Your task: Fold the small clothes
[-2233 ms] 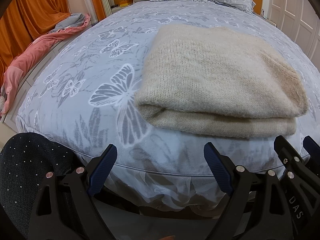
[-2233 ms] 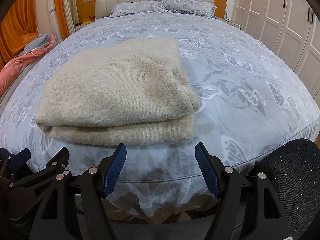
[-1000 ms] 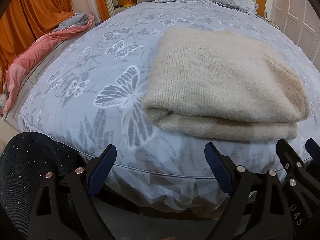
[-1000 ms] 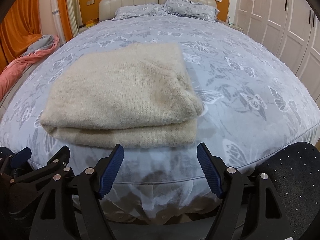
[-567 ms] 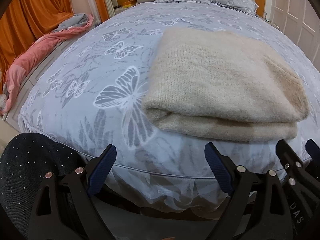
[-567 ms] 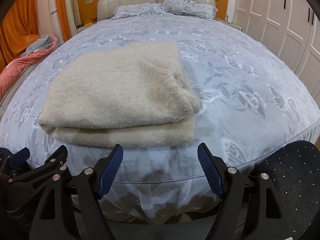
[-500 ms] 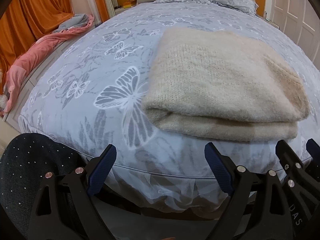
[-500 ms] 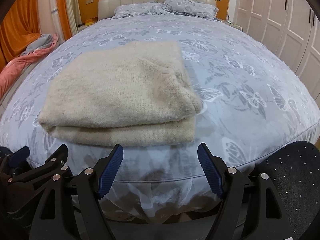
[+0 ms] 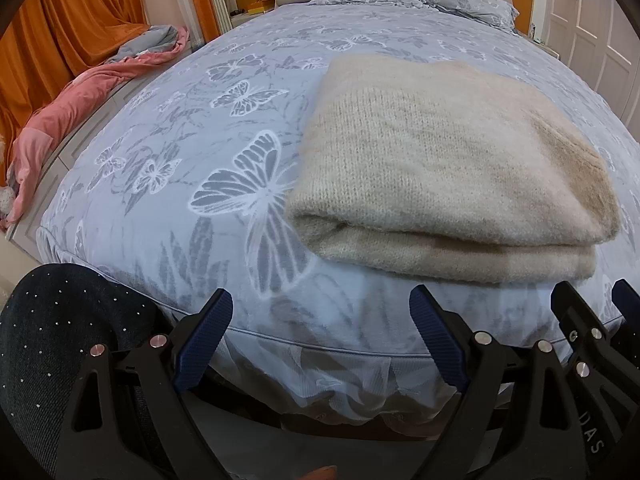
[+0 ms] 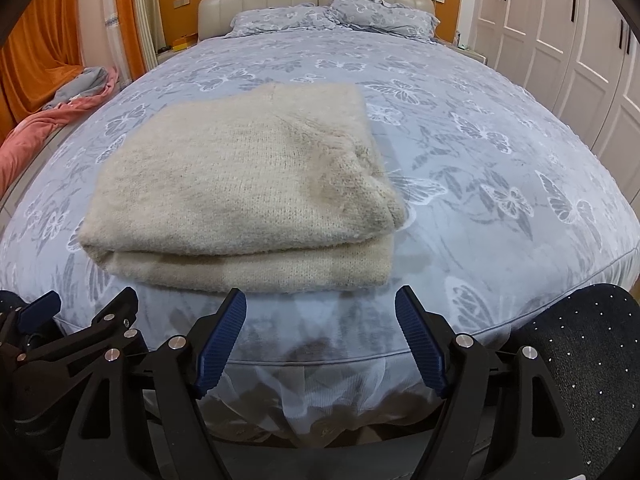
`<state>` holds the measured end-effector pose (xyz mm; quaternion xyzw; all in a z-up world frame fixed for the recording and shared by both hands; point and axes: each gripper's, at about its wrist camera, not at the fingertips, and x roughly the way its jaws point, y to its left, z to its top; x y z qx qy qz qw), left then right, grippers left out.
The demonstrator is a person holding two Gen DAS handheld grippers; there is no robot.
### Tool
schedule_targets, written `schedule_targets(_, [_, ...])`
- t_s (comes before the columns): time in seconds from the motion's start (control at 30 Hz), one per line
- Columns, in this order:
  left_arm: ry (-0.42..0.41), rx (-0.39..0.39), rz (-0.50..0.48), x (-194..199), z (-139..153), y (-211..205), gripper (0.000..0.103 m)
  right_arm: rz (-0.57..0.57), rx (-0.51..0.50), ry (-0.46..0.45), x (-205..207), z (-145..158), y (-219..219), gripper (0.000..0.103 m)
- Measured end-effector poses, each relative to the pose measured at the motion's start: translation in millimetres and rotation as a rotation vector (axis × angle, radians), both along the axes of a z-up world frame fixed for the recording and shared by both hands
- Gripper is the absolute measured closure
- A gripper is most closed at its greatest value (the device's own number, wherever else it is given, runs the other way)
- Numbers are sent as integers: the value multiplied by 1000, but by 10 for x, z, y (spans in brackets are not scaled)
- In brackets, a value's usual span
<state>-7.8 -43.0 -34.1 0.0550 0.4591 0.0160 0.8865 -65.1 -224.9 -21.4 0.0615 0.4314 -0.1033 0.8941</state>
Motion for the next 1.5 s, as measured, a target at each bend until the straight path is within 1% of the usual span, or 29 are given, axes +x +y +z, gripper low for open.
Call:
schedule_targets(0.43, [1, -5, -1, 3, -2, 5, 15, 2, 1, 0, 5, -5, -11, 29])
schedule_targets(0.67, [-41, 10, 2, -43, 44, -9, 15, -1, 5, -7, -11, -9, -1, 28])
schedule_targets(0.83, [-31, -4, 4, -37, 41, -1, 16, -6, 6, -8, -18, -5, 1, 28])
schedule_targets(1.5, [-27, -7, 1, -25, 34, -2, 16, -8, 8, -8, -19, -2, -1, 28])
